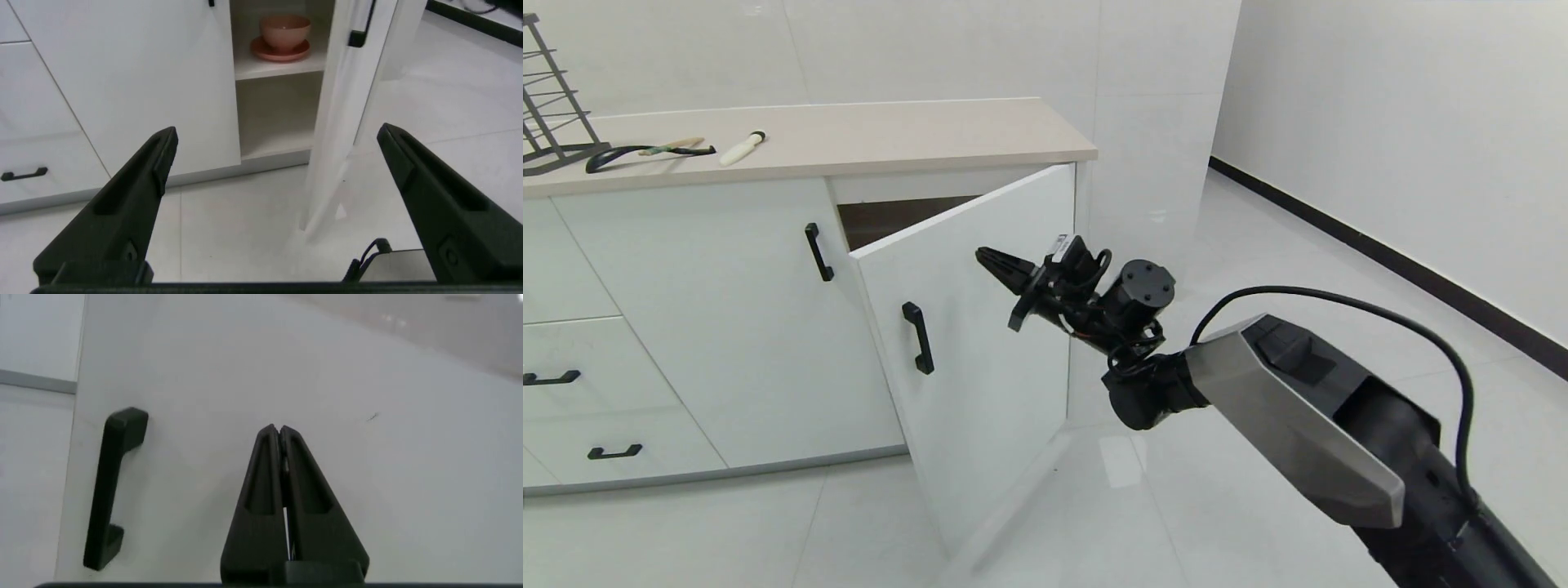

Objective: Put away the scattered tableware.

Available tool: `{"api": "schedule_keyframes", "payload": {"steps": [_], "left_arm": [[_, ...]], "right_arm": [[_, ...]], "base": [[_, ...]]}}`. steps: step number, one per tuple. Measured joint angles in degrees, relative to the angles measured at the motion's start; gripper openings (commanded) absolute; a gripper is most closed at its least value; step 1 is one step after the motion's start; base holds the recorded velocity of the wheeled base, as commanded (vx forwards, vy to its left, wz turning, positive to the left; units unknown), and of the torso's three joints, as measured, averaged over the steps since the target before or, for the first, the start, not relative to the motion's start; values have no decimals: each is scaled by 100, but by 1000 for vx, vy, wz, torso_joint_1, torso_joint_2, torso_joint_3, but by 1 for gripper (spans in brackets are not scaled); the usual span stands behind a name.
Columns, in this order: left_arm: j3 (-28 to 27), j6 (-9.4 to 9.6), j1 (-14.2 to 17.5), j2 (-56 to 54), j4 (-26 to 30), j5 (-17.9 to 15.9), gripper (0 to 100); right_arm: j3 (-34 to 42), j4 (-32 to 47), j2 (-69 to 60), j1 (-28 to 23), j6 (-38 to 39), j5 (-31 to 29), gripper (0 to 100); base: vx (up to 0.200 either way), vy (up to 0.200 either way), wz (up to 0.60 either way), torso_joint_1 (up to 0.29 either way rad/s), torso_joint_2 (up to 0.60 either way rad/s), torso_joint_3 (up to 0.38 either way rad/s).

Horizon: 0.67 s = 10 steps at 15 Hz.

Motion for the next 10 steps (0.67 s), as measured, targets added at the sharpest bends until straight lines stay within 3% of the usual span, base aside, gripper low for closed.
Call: {"api": "schedule_keyframes", "payload": {"steps": [3,6,10], "left_arm": [[0,-2,0,0,2,0,100],[0,-2,0,0,0,0,100],[0,-2,0,0,2,2,100]], "right_arm": [[1345,-260,-807,-243,55,34,0],[4273,-450,-2265,-474,77,167,0],[7729,-572,-5496,-1029,88,269,0]], "base": [[0,0,0,0,0,0],[0,0,0,0,0,0],[0,0,0,0,0,0]]}}
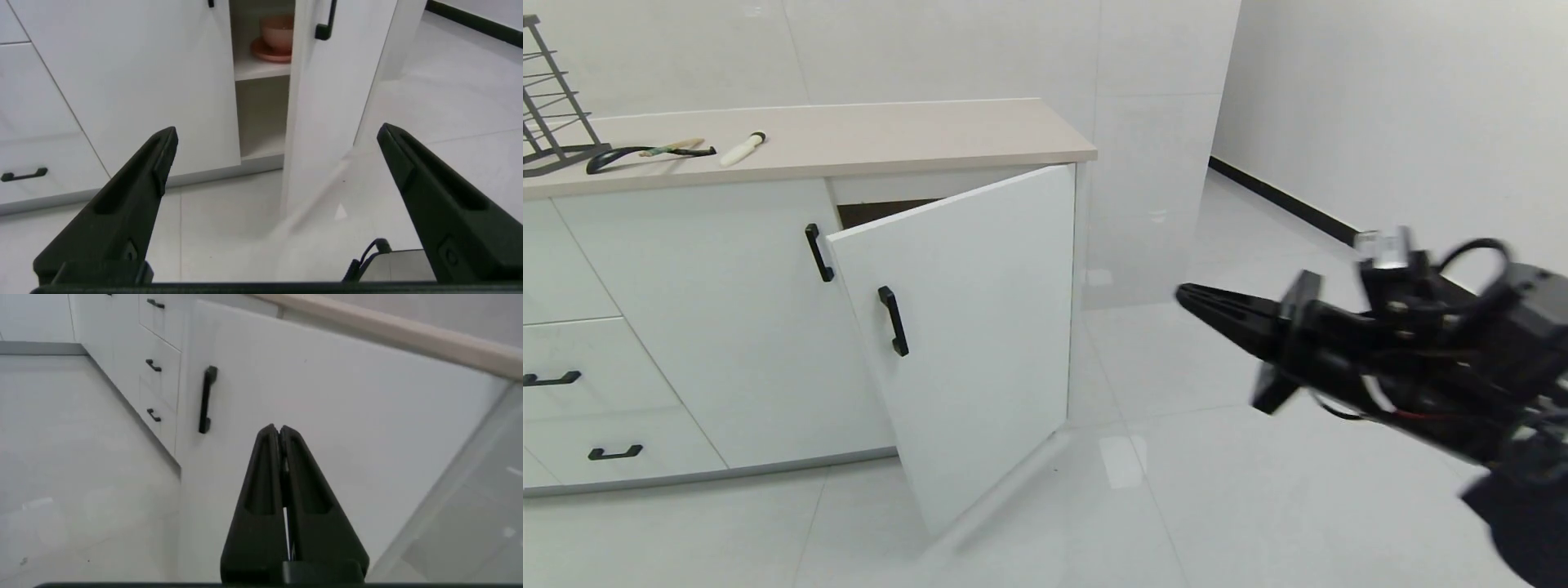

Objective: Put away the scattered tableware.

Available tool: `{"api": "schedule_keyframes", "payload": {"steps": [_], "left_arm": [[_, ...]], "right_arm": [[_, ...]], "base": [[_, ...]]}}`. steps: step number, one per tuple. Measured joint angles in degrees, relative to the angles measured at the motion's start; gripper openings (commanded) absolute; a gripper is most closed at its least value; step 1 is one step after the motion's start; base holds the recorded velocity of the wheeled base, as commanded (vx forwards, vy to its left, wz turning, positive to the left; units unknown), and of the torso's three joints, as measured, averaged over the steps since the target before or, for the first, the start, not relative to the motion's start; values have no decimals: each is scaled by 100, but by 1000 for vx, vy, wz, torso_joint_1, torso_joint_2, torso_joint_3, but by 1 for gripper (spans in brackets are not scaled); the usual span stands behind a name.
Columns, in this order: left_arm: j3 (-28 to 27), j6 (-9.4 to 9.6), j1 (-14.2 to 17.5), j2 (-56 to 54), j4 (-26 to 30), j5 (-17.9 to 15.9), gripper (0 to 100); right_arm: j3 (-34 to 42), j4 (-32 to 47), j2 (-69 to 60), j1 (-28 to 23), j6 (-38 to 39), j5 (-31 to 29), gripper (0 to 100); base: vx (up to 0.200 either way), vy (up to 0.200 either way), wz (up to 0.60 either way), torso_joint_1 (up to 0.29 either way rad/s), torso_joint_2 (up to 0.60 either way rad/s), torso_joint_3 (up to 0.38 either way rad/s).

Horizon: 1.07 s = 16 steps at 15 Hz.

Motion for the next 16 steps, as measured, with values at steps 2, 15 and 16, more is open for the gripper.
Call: {"api": "schedule_keyframes", "payload": {"steps": [2,15,16], "left_arm": [[0,0,0,0,0,-2,100],[0,-2,9,0,2,0,100],[0,-2,9,0,2,-2,100]], "right_arm": [[1062,279,-1724,-613,13,33,0],[2321,8466,-9596,-2591,695,-1903,0],[2313,8471,-9717,-2615,733,-2278,0]], "base": [[0,0,0,0,0,0],[0,31,0,1,1,1],[0,200,0,7,-2,-2]]}}
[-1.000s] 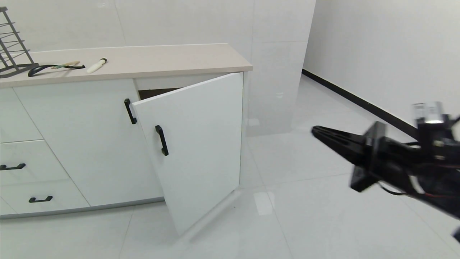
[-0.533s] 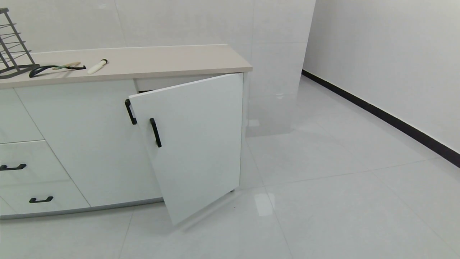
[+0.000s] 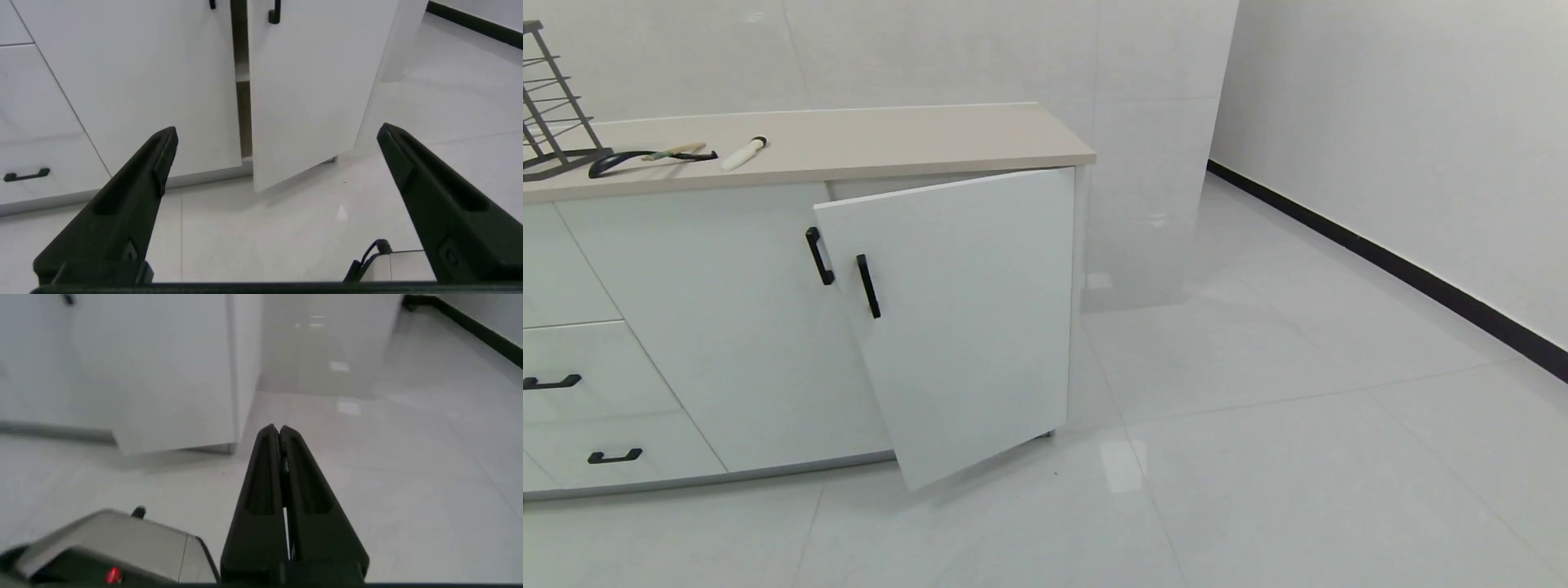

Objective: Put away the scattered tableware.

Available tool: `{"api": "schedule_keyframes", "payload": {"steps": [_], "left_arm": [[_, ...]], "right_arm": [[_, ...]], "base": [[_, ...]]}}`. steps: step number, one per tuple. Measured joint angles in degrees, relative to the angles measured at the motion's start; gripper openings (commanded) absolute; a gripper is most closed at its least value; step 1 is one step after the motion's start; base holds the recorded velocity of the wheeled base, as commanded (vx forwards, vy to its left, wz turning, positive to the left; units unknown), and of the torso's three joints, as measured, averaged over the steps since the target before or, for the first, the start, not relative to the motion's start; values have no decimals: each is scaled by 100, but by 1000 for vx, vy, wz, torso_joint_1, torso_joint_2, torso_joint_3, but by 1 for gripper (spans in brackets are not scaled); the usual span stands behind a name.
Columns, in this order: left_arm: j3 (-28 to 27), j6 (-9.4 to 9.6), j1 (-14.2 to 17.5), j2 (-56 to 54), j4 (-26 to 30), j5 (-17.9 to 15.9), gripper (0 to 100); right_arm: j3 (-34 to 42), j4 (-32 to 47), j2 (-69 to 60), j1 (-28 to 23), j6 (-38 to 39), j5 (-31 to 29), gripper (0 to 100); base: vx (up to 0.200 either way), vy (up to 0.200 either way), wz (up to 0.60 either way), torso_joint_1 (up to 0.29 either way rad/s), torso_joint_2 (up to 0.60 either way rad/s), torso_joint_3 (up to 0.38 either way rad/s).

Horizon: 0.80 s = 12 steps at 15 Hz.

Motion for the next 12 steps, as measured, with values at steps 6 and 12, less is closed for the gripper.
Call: {"api": "schedule_keyframes", "payload": {"steps": [6,12], "left_arm": [[0,-6,0,0,0,9,100],[0,0,2,0,-2,9,100]], "right_arm": [[74,113,-179,-18,24,-987,0],[76,111,-187,-23,13,-979,0]], "base": [[0,200,0,3,2,2],[0,33,300,3,1,0]]}}
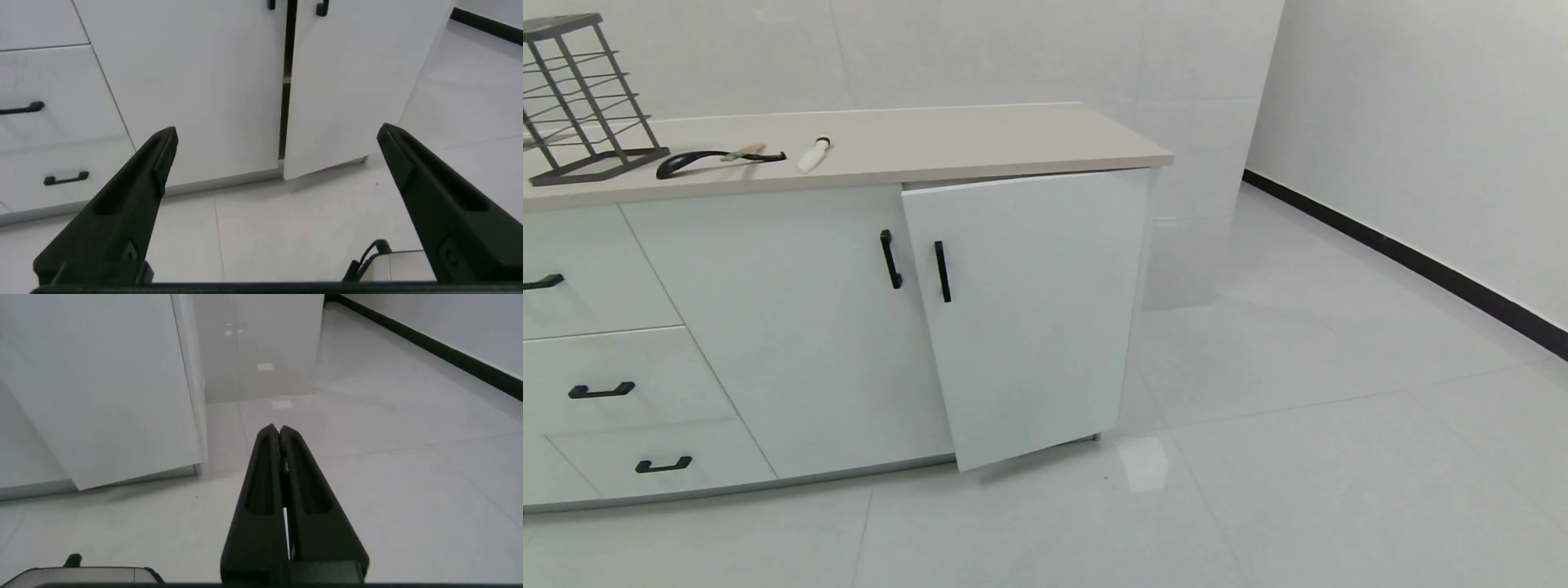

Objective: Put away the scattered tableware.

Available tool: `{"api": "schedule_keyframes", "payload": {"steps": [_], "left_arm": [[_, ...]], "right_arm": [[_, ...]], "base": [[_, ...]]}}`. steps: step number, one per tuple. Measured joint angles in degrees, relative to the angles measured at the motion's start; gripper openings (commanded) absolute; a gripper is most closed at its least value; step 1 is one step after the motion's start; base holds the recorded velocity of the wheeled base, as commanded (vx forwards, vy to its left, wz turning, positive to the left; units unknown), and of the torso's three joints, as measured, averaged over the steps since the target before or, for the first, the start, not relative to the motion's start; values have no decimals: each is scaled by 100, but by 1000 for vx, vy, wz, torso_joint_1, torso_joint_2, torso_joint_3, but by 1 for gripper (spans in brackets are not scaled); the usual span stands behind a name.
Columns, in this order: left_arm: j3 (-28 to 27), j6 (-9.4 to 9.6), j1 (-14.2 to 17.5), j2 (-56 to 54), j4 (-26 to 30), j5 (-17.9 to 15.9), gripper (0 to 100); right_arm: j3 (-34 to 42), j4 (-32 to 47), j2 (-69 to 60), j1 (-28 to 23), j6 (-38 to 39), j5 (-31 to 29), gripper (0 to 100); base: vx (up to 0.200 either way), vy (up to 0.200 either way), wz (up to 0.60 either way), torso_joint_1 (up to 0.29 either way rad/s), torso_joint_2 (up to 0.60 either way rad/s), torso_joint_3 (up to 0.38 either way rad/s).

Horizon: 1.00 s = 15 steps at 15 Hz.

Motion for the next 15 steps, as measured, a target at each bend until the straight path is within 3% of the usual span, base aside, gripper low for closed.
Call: {"api": "schedule_keyframes", "payload": {"steps": [4,13,15], "left_arm": [[0,2,7,0,-2,0,100],[0,-41,-2,0,-17,73,100],[0,-40,-2,0,-15,71,100]], "right_arm": [[0,5,0,12,2,-2,0],[0,-2,2,-1,13,2,0],[0,0,2,0,13,0,0]], "base": [[0,0,450,2,1,1],[200,200,0,2,4,3],[0,200,0,2,0,5]]}}
